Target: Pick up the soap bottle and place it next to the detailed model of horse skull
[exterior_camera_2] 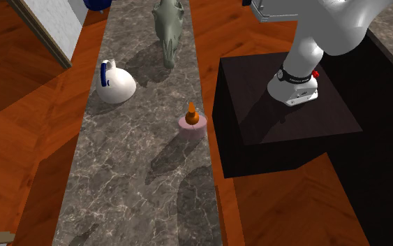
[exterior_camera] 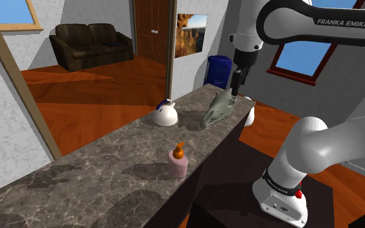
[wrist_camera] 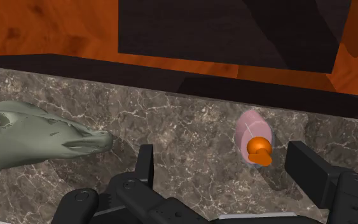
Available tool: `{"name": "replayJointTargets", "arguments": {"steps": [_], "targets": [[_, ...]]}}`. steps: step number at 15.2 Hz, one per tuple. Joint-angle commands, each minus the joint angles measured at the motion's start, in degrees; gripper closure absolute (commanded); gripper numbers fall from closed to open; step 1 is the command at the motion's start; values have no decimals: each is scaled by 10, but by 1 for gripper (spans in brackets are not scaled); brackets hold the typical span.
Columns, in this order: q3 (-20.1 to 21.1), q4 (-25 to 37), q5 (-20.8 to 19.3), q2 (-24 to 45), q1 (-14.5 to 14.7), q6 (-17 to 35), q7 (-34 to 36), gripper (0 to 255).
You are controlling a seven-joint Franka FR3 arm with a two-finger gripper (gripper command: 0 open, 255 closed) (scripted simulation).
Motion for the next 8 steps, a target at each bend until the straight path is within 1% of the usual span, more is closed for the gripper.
{"name": "replayJointTargets", "arguments": {"steps": [1, 8], "targets": [[0, 0, 0, 0, 0, 0, 0, 0], [29, -102, 25, 33, 15, 136, 48, 0]]}}
